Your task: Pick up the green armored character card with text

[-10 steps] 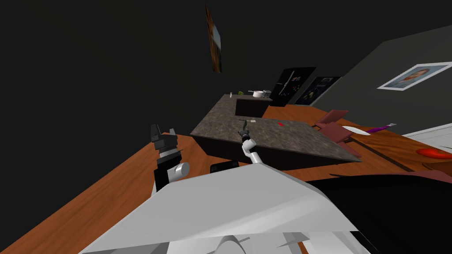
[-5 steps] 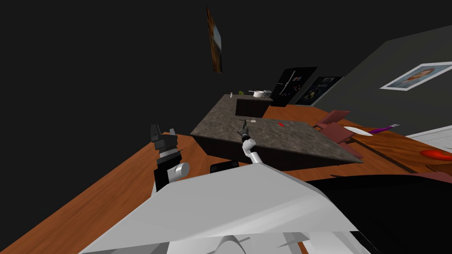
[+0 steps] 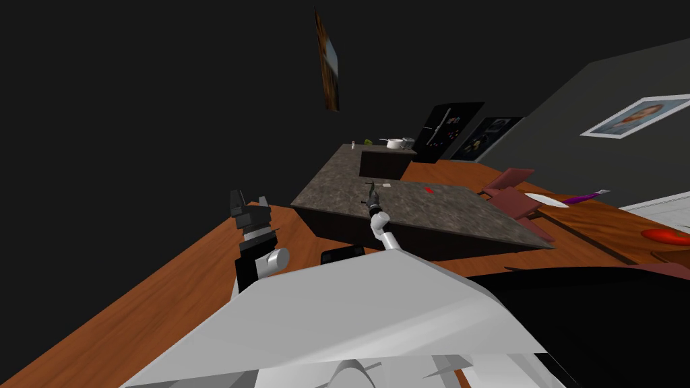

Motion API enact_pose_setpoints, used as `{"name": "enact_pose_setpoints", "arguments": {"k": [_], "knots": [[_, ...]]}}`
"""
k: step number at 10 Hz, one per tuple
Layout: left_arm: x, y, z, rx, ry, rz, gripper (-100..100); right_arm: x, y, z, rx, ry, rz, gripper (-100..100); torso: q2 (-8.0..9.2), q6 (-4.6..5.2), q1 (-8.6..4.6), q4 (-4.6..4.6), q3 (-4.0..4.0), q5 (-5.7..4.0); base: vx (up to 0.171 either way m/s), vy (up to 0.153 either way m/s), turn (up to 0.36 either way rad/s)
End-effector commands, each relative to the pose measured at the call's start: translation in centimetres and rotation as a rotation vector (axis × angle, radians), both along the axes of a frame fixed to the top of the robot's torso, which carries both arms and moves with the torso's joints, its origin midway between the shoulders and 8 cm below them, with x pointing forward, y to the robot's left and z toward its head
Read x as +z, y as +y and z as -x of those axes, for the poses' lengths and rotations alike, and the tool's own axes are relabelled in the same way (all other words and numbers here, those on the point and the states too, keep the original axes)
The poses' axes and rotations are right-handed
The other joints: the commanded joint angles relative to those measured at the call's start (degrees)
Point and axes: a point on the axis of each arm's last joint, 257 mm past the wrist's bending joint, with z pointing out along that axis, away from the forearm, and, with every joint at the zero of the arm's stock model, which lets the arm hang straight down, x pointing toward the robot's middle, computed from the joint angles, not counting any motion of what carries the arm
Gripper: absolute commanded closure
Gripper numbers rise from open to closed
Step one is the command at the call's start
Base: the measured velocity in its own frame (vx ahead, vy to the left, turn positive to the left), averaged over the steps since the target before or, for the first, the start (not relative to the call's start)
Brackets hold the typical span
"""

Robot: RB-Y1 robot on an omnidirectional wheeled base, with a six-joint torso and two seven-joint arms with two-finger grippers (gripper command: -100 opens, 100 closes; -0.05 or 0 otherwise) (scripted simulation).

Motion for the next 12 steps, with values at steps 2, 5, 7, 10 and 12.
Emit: {"name": "enact_pose_setpoints", "arguments": {"k": [2, 5, 7, 10, 12], "knots": [[0.0, 0.0, 0.0, 0.0, 0.0, 0.0, 0, 0.2, 0.0, 0.0, 0.009, 0.008, 0.058, -100, 0.0, 0.0, 0.0, 0.0, 0.0, 0.0, 0.0, 0.0, 0.0], [0.0, 0.0, 0.0, 0.0, 0.0, 0.0, 0, 0.2, 0.0, -0.1, 0.01, 0.01, 0.066, 100, 0.0, 0.0, 0.0, 0.0, 0.0, 0.0, 0.0, 0.0, 0.0], [0.0, 0.0, 0.0, 0.0, 0.0, 0.0, 0, 0.2, 0.0, -0.1, 0.01, 0.01, 0.066, 100, 0.0, 0.0, 0.0, 0.0, 0.0, 0.0, 0.0, 0.0, 0.0], [0.0, 0.0, 0.0, 0.0, 0.0, 0.0, 0, 4.8, -1.4, -1.7, 0.016, -0.065, 0.145, -100, 0.24, 0.0, -0.02, 0.05, 0.13, 0.0, -0.074, -0.005, 0.023], [0.0, 0.0, 0.0, 0.0, 0.0, 0.0, 0, 4.8, -1.4, -1.7, 0.016, -0.065, 0.145, -100, 0.37, 0.0, -0.04, 0.09, 0.22, -0.01, -0.059, -0.009, 0.007]]}}
